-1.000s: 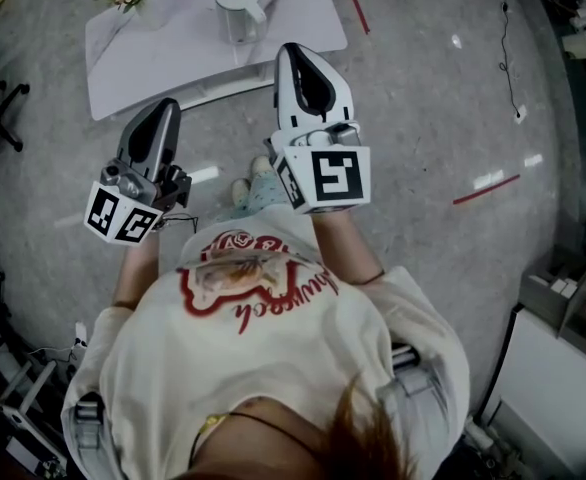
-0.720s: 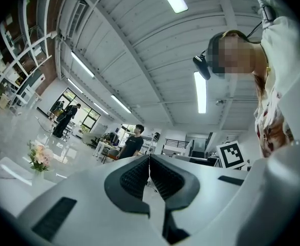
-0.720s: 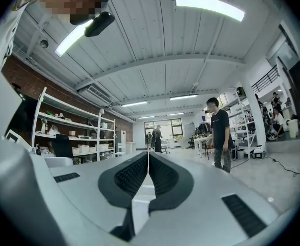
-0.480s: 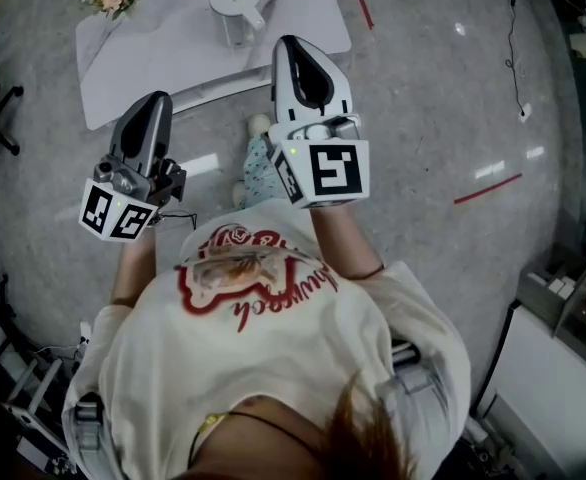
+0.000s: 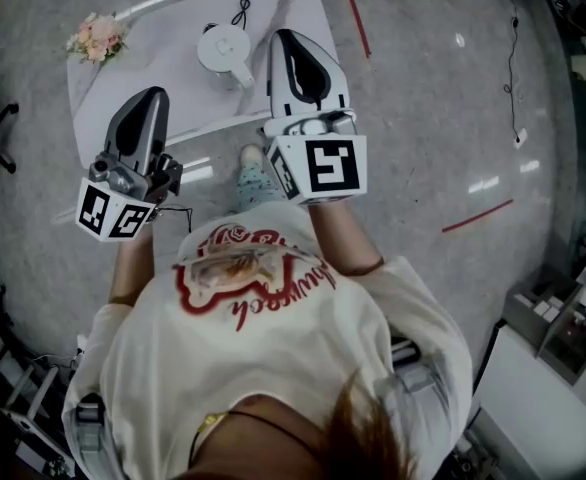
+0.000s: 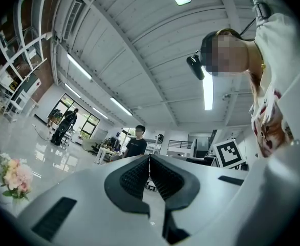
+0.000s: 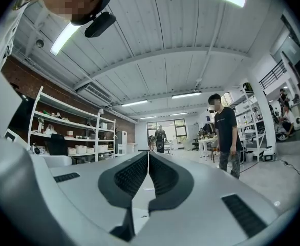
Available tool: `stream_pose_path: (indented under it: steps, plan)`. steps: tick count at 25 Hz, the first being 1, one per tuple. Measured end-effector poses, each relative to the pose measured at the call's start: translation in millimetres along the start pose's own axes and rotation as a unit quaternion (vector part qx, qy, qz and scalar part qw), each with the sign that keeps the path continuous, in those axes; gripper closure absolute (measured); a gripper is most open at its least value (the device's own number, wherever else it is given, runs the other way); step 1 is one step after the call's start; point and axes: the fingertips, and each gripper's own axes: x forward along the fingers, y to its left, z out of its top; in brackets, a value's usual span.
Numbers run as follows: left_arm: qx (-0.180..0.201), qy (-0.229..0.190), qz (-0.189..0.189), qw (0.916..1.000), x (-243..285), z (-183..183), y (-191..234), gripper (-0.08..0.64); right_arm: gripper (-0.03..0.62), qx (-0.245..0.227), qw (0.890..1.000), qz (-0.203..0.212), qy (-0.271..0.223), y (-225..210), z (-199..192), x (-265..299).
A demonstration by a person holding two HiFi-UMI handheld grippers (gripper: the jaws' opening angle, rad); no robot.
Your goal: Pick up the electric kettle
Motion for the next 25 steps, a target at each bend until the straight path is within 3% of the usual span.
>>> stream_pose_path:
  steps: [6,11,15,21,25]
  plan:
    - [0.027,0.002,-0.003,0.9996,38.1,5.3,19.0,0.548,0.575,0.004,1.0,0.006,-0.016,-16.8,13.4,46.9]
    - [0.014,0.014,0.0,0.9998,38.9,-1.3,43.1,0.546,0.575,-0.007,1.0,0.012,0.007,-8.1,-13.2,63.9]
    - [0.008,0.034,-0.001,0.9994,34.9,-11.7,61.0,0.548,0.575,-0.001,1.0,-0.006,0.007,-3.3,-33.6,72.5]
    - [-0.021,0.042,-0.018,0.9987,29.9,-41.3,81.3,0.548,0.575,0.009,0.999,-0.025,0.04,-9.2,-93.0,70.8]
    - [-0.029,0.07,0.006,0.9971,30.5,-73.3,95.2,0.548,0.574,-0.005,0.997,-0.03,0.068,-13.6,-139.2,64.0]
